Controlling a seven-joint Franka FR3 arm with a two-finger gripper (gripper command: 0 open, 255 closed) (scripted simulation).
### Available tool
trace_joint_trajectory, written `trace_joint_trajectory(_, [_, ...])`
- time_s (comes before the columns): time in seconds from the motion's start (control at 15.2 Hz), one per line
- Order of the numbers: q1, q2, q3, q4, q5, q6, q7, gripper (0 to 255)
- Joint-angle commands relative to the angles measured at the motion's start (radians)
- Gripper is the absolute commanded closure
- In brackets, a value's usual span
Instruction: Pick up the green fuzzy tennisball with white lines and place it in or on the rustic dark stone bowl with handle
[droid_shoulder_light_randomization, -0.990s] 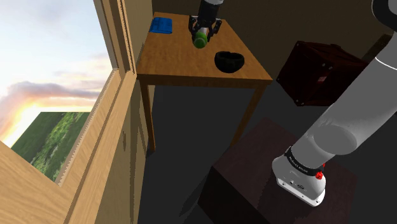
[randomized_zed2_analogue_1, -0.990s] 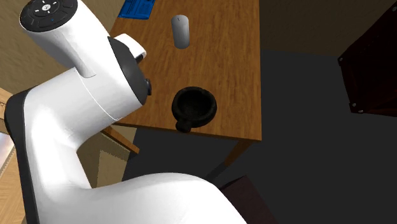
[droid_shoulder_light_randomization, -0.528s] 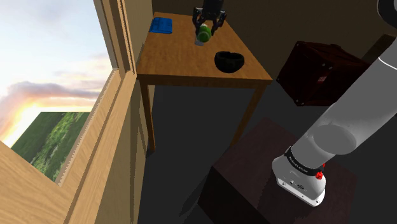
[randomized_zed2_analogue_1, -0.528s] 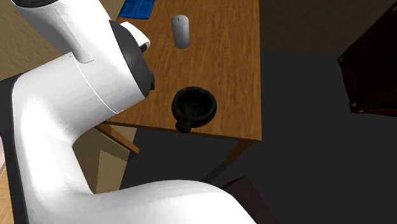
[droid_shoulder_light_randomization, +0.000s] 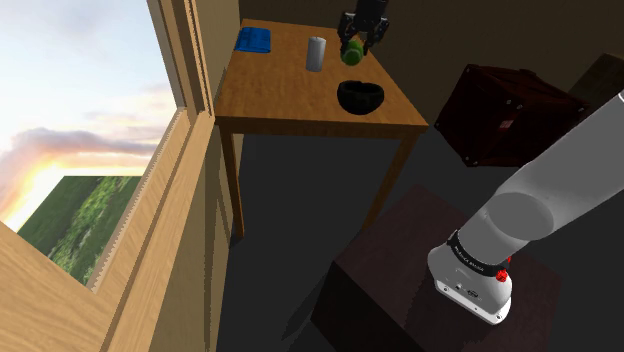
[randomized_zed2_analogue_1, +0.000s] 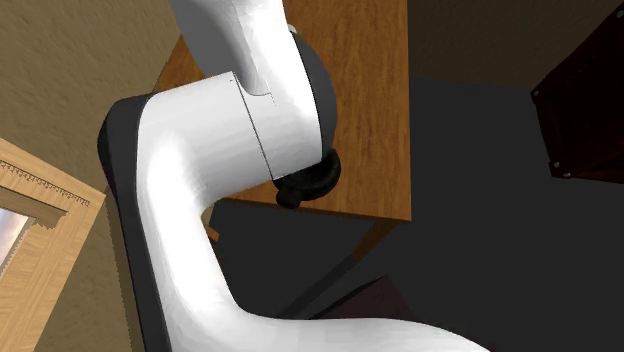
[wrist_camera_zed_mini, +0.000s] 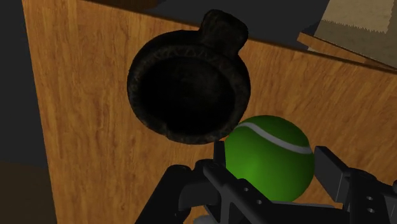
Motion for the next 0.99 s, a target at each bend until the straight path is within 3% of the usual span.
trace_joint_trajectory(0.0, [-0.019, -0.032, -0.027, -0.038, 0.007, 0.007, -0.050, 255])
trace_joint_trajectory(0.13, [-0.043, -0.059, -0.063, -0.064, 0.014, 0.006, -0.113, 255])
trace_joint_trajectory(0.92, [-0.043, -0.039, -0.066, -0.205, 0.015, 0.167, -0.115, 255])
